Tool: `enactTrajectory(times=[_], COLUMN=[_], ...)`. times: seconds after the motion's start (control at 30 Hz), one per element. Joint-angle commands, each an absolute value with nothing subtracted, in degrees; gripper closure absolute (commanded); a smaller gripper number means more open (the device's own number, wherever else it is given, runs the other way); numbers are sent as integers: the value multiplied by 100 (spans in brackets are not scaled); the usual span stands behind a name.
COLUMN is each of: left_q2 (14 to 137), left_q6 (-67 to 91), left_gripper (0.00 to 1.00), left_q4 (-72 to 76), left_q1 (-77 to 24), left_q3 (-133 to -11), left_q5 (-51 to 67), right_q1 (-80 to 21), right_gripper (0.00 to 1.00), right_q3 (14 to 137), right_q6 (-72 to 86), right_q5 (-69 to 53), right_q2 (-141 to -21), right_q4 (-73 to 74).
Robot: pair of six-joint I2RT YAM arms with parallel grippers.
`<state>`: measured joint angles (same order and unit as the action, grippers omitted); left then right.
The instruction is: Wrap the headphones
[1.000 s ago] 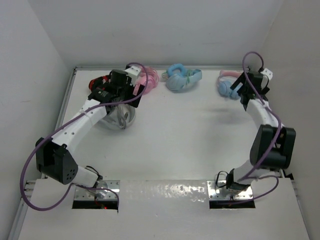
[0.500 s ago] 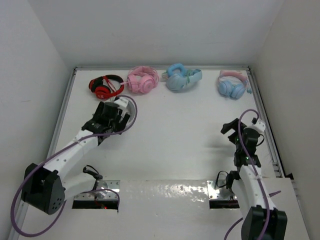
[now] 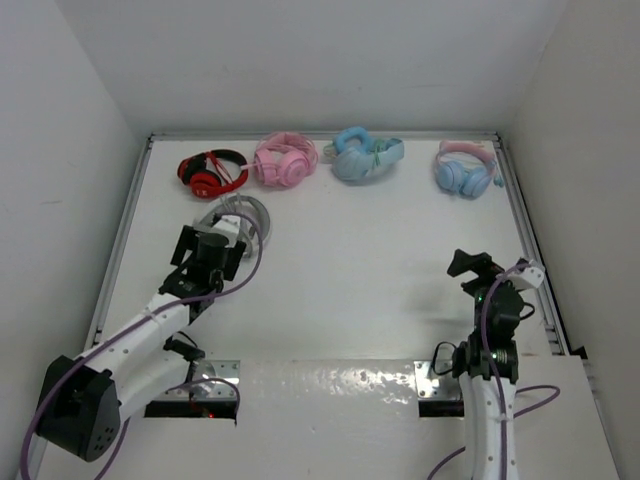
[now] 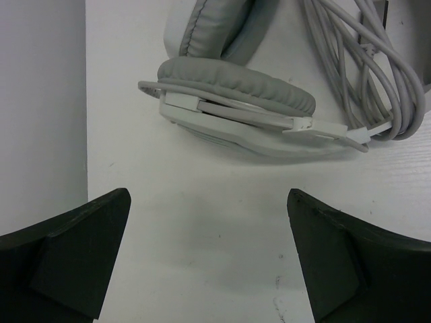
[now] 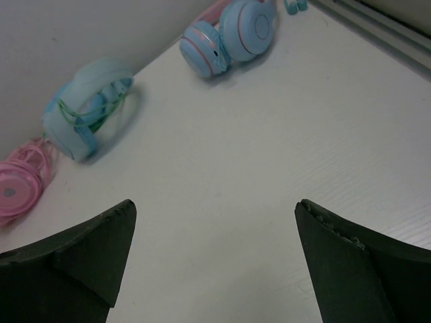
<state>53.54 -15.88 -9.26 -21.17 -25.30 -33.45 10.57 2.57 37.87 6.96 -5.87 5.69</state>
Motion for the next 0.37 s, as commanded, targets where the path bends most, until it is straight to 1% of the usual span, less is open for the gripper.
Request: enactTrajectory(times=[0.0,0.13,0.33], left_q2=[5072,4878,4737], left_q6=[-1476,-1520,-1609], left_gripper=[0,0,0], left_q4=[-334,-264,-246], left_q1=[-2048,-2039,-2039], left_q3=[-2382,-2277,-2197], left_q5=[-3464,-3428,-3173], right_q1=[1037,1037,1037], right_gripper=[1,1,1], right_q3=[-641,-659,-554], right_q6=[3770,4025,4148], right_q5=[651,974,1143], right_q2=[-27,211,-377], right_q4=[887,1116,976])
